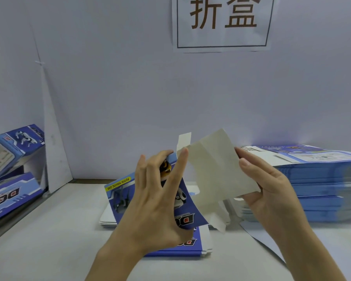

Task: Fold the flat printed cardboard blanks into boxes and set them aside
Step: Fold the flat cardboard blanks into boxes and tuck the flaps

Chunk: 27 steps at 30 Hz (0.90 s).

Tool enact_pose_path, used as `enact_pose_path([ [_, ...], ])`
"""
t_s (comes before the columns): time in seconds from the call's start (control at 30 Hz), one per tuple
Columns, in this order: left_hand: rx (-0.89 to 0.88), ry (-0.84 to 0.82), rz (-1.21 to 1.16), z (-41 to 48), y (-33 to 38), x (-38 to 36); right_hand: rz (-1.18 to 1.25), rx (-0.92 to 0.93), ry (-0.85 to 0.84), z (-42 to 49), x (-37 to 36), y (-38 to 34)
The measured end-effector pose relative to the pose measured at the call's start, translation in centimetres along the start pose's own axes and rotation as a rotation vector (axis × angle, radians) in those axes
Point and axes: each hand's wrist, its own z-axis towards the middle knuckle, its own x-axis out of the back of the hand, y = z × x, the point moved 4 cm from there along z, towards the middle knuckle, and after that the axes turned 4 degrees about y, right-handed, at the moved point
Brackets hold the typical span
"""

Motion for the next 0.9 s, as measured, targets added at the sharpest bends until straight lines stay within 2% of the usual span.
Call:
enact_pose_path([
  [0.1,-0.027,0.001,0.015,-0.1,0.4,-0.3,-0.049,0.002,-0.017,-0.2,0.0,-0.1],
  [0.27,-0.009,0.012,-0.029,-0.1,0.7,-0.5,-0.191,0.175,0.157,-0.2,0.6,0.0],
  [0.4,0.174,0.051,-0.056,-0.1,0.0,-0.9,-0.205,0.199,0.118,0.1,0.3,0.6],
  [0.5,0.47,0.131,-0.342,-0.3,-1.5,-0.5,-0.333,0.115,-0.084,0.3,-0.1,1.5],
  [0.6,0.705,0.312,-0.681,-0.3,-2.4,-0.2,-0.664,-0.07,-0.497,-0.8,-1.3,3.9],
  [0.67,0.789,0.349,-0.834,-0.3,-2.3,-0.4,-0.627,-0.113,-0.652,-1.6,-2.6,5.2],
  [0.73,0.789,0.35,-0.928,-0.2,-2.3,-0.3,-0.55,-0.019,-0.585,-1.6,-3.2,5.5],
  [0.8,0.785,0.314,-1.011,-0.1,-2.8,0.2,-0.438,0.052,-0.408,-0.9,-3.0,4.8],
  [0.83,0.813,0.256,-1.047,-0.1,-3.3,0.0,-0.348,0.05,-0.343,-0.6,-2.7,4.4],
  [0.9,0.879,0.039,-1.092,-0.1,-4.0,-0.8,-0.207,0.029,-0.293,-0.2,-2.1,3.8],
])
